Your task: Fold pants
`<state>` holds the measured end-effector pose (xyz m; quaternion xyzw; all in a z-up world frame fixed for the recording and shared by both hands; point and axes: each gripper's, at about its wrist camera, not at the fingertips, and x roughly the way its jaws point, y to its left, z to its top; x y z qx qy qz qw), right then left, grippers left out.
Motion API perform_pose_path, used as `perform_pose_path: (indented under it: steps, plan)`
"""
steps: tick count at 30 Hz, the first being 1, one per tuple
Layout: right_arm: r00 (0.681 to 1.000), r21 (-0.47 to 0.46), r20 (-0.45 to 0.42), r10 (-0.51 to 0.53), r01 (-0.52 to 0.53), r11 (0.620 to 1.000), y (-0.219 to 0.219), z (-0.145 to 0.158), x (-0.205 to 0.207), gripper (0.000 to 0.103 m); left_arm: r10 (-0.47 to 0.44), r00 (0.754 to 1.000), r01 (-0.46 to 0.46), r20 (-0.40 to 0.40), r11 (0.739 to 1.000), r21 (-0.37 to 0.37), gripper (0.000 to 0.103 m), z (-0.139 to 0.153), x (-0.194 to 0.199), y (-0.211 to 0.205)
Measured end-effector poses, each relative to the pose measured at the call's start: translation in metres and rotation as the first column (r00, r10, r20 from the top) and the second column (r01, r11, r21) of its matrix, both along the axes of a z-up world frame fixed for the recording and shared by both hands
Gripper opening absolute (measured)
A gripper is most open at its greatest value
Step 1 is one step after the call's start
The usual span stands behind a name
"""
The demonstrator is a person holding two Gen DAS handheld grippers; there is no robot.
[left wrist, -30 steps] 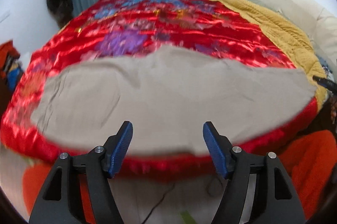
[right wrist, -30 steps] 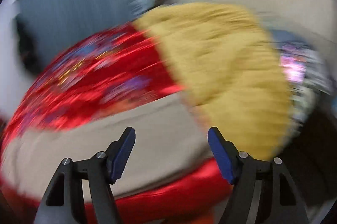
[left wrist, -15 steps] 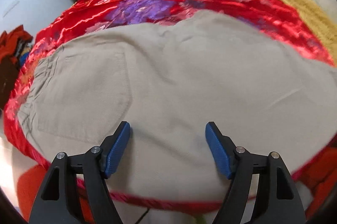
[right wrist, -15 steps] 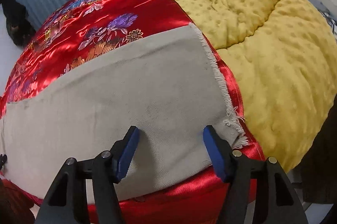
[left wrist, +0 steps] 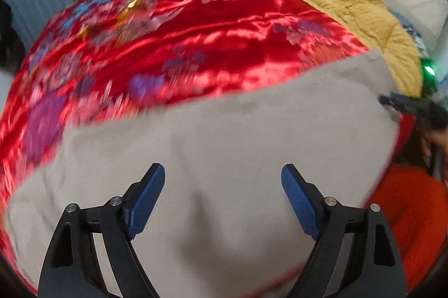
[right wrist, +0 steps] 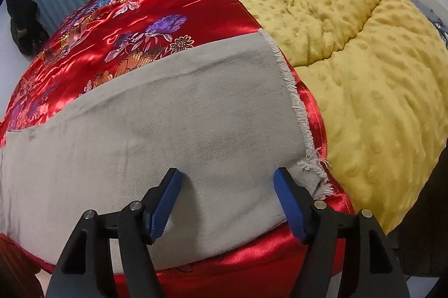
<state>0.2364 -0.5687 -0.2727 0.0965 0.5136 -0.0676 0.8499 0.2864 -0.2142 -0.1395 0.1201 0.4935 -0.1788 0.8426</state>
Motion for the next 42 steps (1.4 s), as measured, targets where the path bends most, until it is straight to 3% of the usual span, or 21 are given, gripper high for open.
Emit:
perform_pose_path:
  steps: [4, 9, 11, 17, 25, 33, 36, 38, 40, 42]
  plan:
    - [1.0, -0.007, 0.002, 0.008, -0.008, 1.0, 0.001, 0.0, -0.001, 0.069, 0.029, 0.999, -0.029, -0.022, 1.0, 0.007, 0.086, -0.009, 0.044, -0.038]
    - [1.0, -0.014, -0.002, 0.013, -0.013, 1.0, 0.002, 0.0, 0.001, 0.07, 0.047, 0.997, -0.041, -0.053, 0.993, 0.111, 0.085, -0.045, 0.06, -0.059]
    - [1.0, -0.015, -0.002, 0.018, -0.018, 1.0, 0.002, 0.0, 0.001, 0.071, 0.014, 0.998, -0.005, -0.054, 0.986, 0.169, 0.083, -0.061, 0.049, -0.063]
    - [1.0, -0.018, 0.001, 0.03, -0.03, 0.999, 0.003, 0.0, 0.001, 0.071, -0.096, 0.995, 0.093, 0.01, 0.981, 0.168, 0.085, -0.06, -0.021, -0.06]
    - [1.0, -0.02, 0.001, 0.03, -0.03, 0.999, 0.003, 0.0, 0.001, 0.072, -0.116, 0.987, 0.095, 0.114, 0.979, 0.182, 0.085, -0.069, -0.1, -0.058]
    - [0.999, -0.019, 0.038, 0.015, -0.014, 1.0, 0.003, 0.008, -0.002, 0.071, -0.134, 0.981, 0.104, 0.138, 0.973, 0.205, 0.084, -0.071, -0.103, -0.065]
    - [0.966, 0.119, 0.25, -0.074, 0.045, 0.992, -0.019, 0.045, -0.032, 0.067, -0.118, 0.985, 0.095, 0.127, 0.98, 0.175, 0.084, -0.074, -0.1, -0.06]
    - [0.891, 0.319, 0.367, -0.268, 0.15, 0.936, -0.055, 0.064, -0.066, 0.069, -0.117, 0.983, 0.091, 0.139, 0.979, 0.181, 0.084, -0.073, -0.102, -0.061]
    - [0.828, 0.485, 0.345, -0.441, 0.245, 0.839, -0.091, 0.063, -0.093, 0.07, -0.114, 0.982, 0.084, 0.154, 0.979, 0.186, 0.084, -0.074, -0.104, -0.062]
    - [0.829, 0.548, 0.284, -0.482, 0.272, 0.791, -0.107, 0.056, -0.101, 0.07, -0.109, 0.982, 0.081, 0.155, 0.981, 0.179, 0.084, -0.075, -0.103, -0.061]
